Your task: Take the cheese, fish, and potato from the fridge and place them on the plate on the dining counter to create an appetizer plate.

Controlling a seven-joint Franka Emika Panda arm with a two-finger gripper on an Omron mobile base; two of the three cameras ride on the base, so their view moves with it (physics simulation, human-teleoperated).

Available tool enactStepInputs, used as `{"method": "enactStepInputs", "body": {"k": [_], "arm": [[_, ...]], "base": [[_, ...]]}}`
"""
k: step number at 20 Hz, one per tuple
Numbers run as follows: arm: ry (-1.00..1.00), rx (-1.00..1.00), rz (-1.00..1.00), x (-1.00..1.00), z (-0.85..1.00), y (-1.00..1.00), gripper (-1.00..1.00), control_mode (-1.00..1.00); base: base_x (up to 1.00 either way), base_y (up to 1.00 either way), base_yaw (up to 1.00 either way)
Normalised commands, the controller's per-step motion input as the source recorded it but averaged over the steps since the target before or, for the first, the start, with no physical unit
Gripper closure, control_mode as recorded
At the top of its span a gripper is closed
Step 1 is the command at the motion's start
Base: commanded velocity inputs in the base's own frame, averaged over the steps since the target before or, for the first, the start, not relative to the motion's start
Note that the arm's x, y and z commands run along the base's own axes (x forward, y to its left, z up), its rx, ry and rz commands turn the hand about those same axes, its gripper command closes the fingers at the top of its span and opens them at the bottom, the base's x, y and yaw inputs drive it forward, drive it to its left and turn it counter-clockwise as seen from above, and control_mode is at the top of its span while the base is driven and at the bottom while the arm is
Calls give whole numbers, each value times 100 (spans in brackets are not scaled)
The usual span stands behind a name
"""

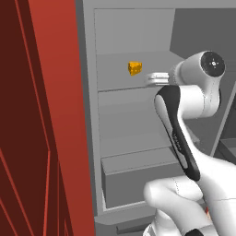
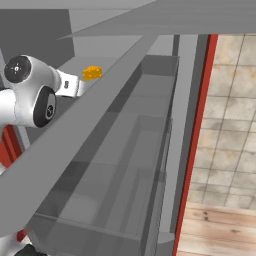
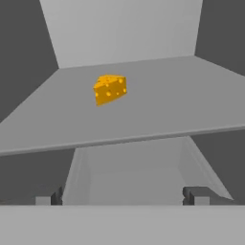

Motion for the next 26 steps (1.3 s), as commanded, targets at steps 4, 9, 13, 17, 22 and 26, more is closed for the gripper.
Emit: {"method": "enactStepInputs", "body": {"k": [4, 9, 13, 17, 22, 26], "arm": [[0, 0, 0, 47, 0, 11, -100, -100], [0, 0, 0, 45, 0, 10, -100, -100], [0, 0, 0, 45, 0, 9, -100, -100], [0, 0, 0, 47, 0, 4, -100, -100], [0, 0, 0, 47, 0, 3, -100, -100], [1, 0, 0, 44, 0, 5, -100, -100]], "base": [[0, 0, 0], [0, 0, 0], [0, 0, 0], [0, 0, 0], [0, 0, 0], [0, 0, 0]]}}
